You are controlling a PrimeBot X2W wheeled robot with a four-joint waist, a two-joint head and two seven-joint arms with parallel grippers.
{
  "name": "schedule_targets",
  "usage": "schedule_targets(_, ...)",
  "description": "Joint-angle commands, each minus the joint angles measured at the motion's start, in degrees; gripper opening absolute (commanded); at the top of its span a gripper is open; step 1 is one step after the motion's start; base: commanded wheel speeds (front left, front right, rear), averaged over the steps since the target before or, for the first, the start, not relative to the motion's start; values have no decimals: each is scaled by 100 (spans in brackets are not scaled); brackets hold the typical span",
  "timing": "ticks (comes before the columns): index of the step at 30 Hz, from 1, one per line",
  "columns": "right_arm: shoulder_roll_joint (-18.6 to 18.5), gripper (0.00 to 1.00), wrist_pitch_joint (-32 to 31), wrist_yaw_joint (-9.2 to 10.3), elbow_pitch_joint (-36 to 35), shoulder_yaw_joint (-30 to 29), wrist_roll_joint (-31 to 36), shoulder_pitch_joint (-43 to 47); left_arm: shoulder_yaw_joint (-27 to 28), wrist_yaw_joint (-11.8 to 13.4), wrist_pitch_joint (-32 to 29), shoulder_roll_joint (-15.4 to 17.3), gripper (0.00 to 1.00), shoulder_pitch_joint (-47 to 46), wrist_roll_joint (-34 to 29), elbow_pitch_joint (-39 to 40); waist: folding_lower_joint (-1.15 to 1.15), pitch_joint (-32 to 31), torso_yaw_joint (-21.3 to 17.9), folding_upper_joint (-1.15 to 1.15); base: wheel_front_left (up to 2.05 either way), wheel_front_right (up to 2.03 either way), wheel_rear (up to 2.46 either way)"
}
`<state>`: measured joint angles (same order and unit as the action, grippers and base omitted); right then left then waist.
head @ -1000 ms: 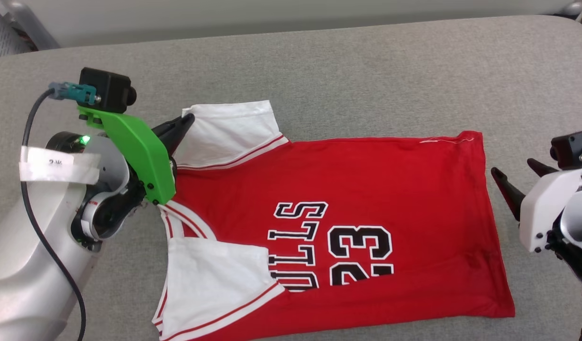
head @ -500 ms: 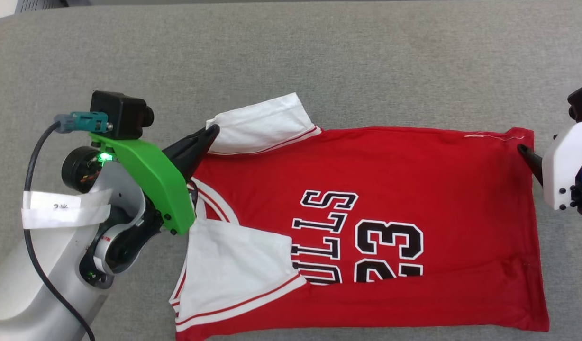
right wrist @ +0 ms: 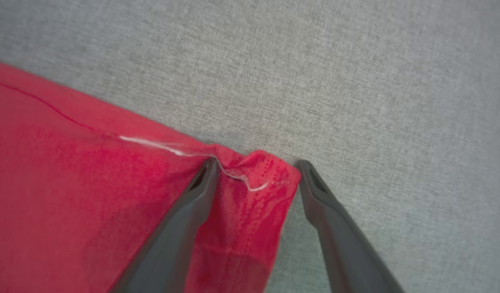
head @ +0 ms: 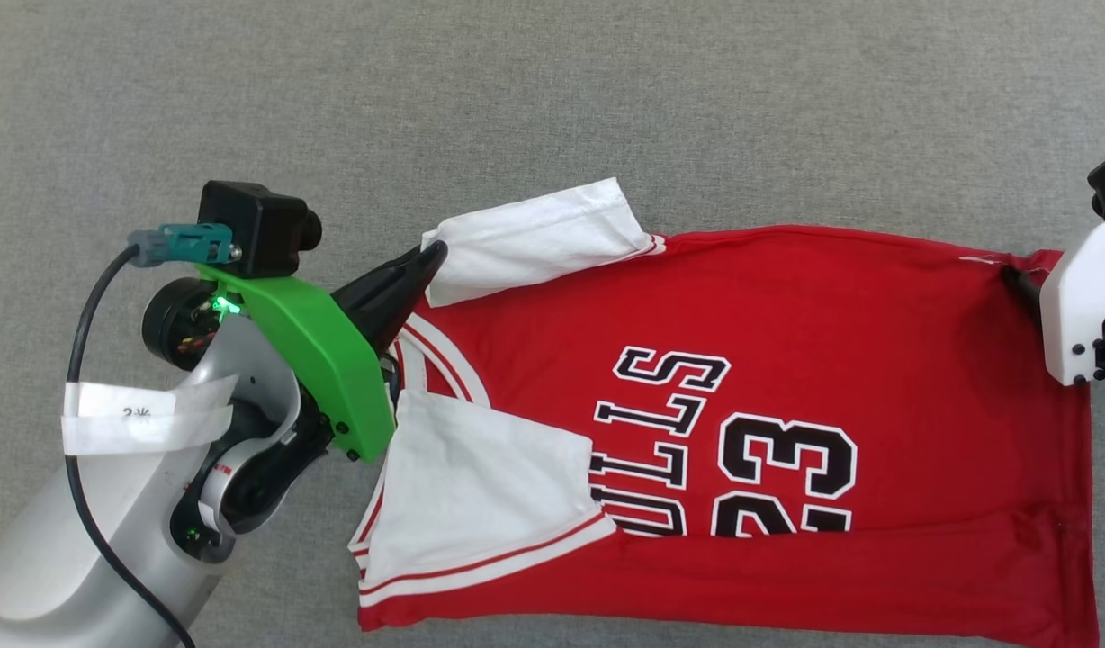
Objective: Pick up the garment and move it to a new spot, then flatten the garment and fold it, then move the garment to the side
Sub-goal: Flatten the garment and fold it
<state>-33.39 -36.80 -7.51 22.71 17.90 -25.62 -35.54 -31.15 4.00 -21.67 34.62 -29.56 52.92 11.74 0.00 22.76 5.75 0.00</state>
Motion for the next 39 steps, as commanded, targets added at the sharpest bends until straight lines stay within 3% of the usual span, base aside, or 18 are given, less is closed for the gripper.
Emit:
schedule_targets(1, 87, 73, -33, 2, 147, 166, -73, 63, -3, -22, 46, -18, 0, 35, -51, -22, 0, 15, 20, 0, 0, 0, 0)
schedule_targets(3, 86, 0, -30, 2, 227, 257, -136, 74, -2, -12, 74, -22, 0, 32, -74, -69, 0, -1, 22, 0, 0, 0, 0)
schedule_targets(20, 127, 0, 1647, 2, 391, 149, -520, 201, 288, 164, 689, -69, 0, 472, -4, -774, 0, -907, -150, 0, 0, 0, 0)
schedule_targets(29, 95, 0, 2640, 2, 241, 111, -681, 936, 320, 278, 820, 12, 0, 1161, 180, -715, 0, -1454, -187, 0, 0, 0, 0)
schedule_targets(39, 245, 0, 3347, 2, -62, -171, -917, 2102, 352, 486, 925, 169, 0, 2089, 389, -534, 0, -1848, -232, 0, 0, 0, 0)
